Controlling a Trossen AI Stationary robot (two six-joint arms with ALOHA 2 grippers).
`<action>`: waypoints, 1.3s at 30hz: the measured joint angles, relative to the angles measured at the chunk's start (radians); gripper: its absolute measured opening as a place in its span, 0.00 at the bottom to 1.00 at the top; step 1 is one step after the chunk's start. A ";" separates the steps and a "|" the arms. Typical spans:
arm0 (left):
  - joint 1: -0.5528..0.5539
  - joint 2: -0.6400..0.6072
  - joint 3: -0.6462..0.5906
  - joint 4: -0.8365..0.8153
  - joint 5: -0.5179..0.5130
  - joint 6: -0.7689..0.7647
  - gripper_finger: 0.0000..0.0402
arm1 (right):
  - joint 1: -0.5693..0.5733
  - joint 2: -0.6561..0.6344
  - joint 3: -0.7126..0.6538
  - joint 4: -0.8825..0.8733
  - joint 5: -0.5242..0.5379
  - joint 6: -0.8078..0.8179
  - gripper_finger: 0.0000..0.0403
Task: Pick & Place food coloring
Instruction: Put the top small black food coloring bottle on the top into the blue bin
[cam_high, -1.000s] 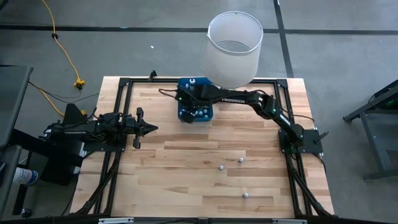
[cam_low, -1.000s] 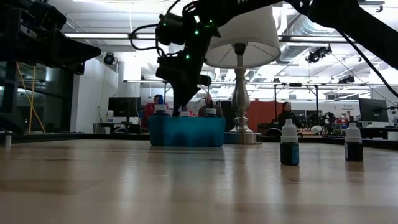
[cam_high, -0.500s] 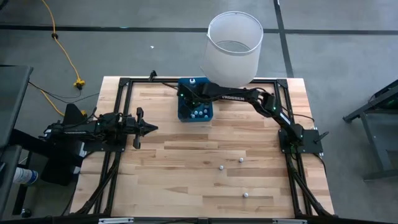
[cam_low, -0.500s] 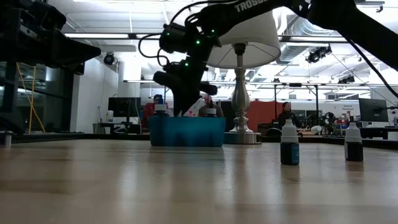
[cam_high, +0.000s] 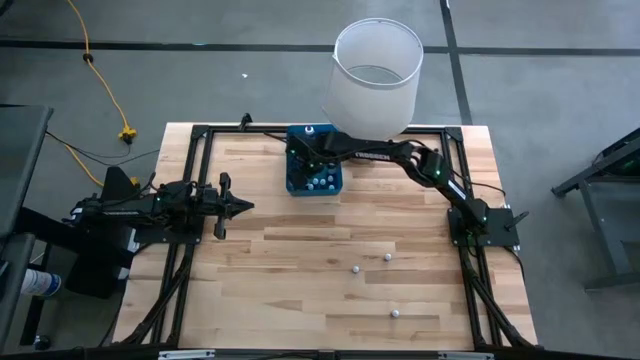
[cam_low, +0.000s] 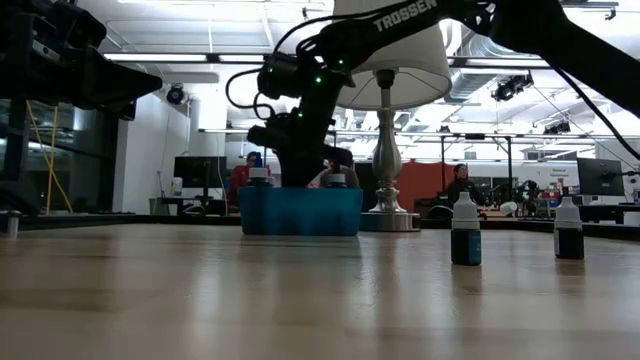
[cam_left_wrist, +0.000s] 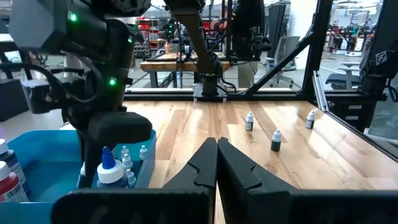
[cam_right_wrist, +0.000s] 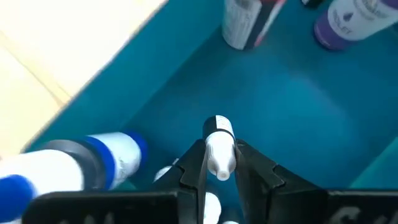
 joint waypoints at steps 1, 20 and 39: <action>0.000 0.000 0.000 0.000 0.000 0.000 0.00 | 0.000 0.001 0.000 -0.004 0.000 0.000 0.14; 0.000 0.000 0.000 0.000 0.000 0.000 0.00 | 0.000 0.001 0.032 0.011 0.024 -0.052 0.14; 0.000 0.000 0.000 0.000 0.000 0.000 0.00 | -0.030 0.027 0.019 0.067 0.000 -0.171 0.14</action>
